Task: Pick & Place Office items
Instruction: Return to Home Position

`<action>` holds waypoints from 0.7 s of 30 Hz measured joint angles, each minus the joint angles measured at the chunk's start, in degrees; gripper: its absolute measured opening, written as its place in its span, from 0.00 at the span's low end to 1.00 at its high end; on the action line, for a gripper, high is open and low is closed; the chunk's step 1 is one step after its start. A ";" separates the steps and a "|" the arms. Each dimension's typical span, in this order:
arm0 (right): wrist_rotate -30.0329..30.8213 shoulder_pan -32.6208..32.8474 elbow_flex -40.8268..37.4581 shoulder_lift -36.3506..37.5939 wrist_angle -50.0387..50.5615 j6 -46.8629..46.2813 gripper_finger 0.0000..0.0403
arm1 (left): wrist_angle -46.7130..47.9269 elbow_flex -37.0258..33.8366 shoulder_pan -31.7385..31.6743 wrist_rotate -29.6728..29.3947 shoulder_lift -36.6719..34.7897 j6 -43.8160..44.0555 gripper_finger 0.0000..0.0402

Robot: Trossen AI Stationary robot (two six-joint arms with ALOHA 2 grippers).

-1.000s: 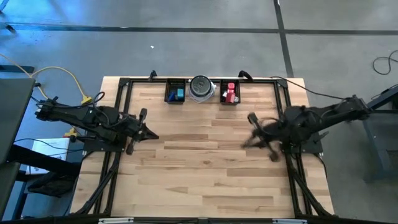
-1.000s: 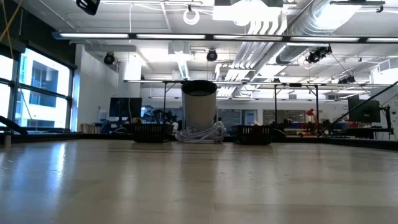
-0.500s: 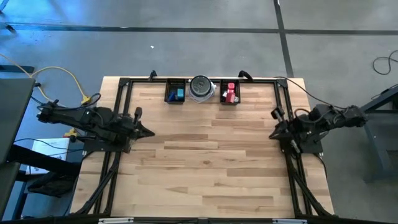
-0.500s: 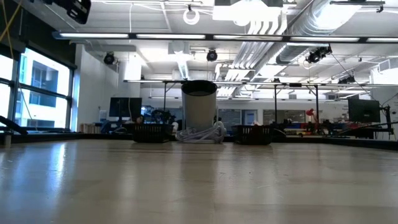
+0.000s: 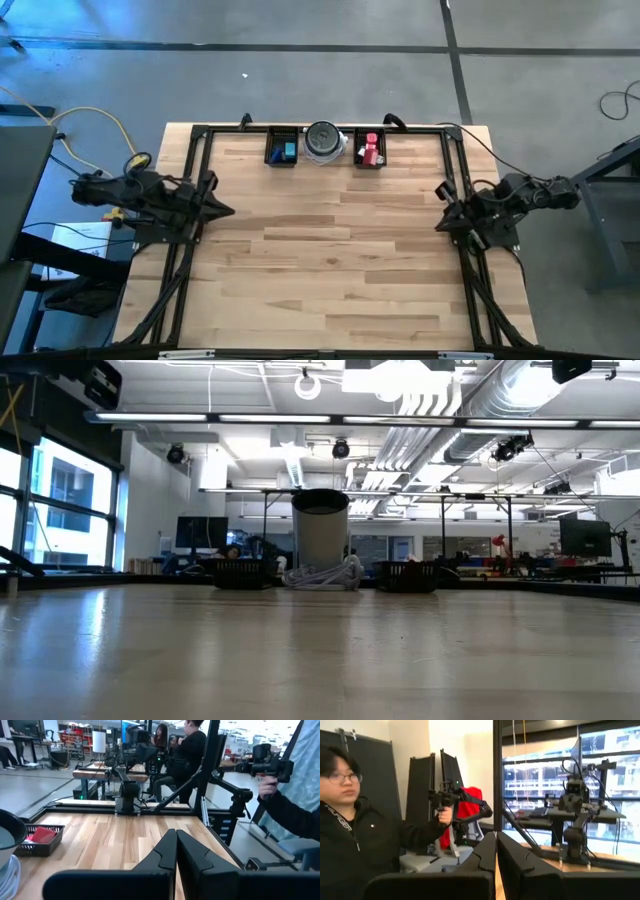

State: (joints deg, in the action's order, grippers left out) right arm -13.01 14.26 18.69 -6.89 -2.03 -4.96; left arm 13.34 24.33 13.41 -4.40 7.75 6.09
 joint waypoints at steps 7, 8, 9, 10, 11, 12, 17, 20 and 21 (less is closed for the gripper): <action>0.93 -0.01 0.01 0.36 3.15 -0.88 0.01 | 3.02 -1.76 0.01 -0.36 -5.76 0.82 0.00; 1.39 -0.02 0.01 0.36 3.77 -1.13 0.01 | 4.06 -1.76 0.00 -0.55 -6.57 1.15 0.00; 1.97 -0.02 0.01 0.39 4.43 -1.41 0.01 | 5.01 -1.76 0.00 -1.08 -7.30 1.40 0.00; 2.60 -0.02 0.01 0.54 5.05 -1.56 0.01 | 5.58 -1.78 0.01 -1.91 -7.62 1.73 0.00; 3.04 -0.02 0.01 0.67 5.32 -1.71 0.01 | 5.77 -1.80 0.02 -2.72 -7.60 1.75 0.00; 3.31 -0.02 0.01 0.80 5.24 -1.69 0.01 | 5.79 -1.81 0.02 -3.59 -7.54 1.75 0.00; 4.54 -0.02 0.01 0.87 5.15 -0.78 0.01 | 5.87 -2.47 0.00 -7.54 -7.54 -0.82 0.00; 4.56 -0.02 -0.35 0.88 4.85 -0.62 0.01 | 4.54 -3.60 0.00 -7.96 -7.54 -3.17 0.00; 4.54 -0.02 -0.80 0.90 4.57 -0.46 0.01 | 3.78 -4.19 0.00 -7.94 -7.54 -4.08 0.00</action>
State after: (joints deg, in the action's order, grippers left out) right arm -8.46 14.24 17.89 -5.99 2.54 -5.42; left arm 17.13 20.13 13.41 -12.35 0.21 2.01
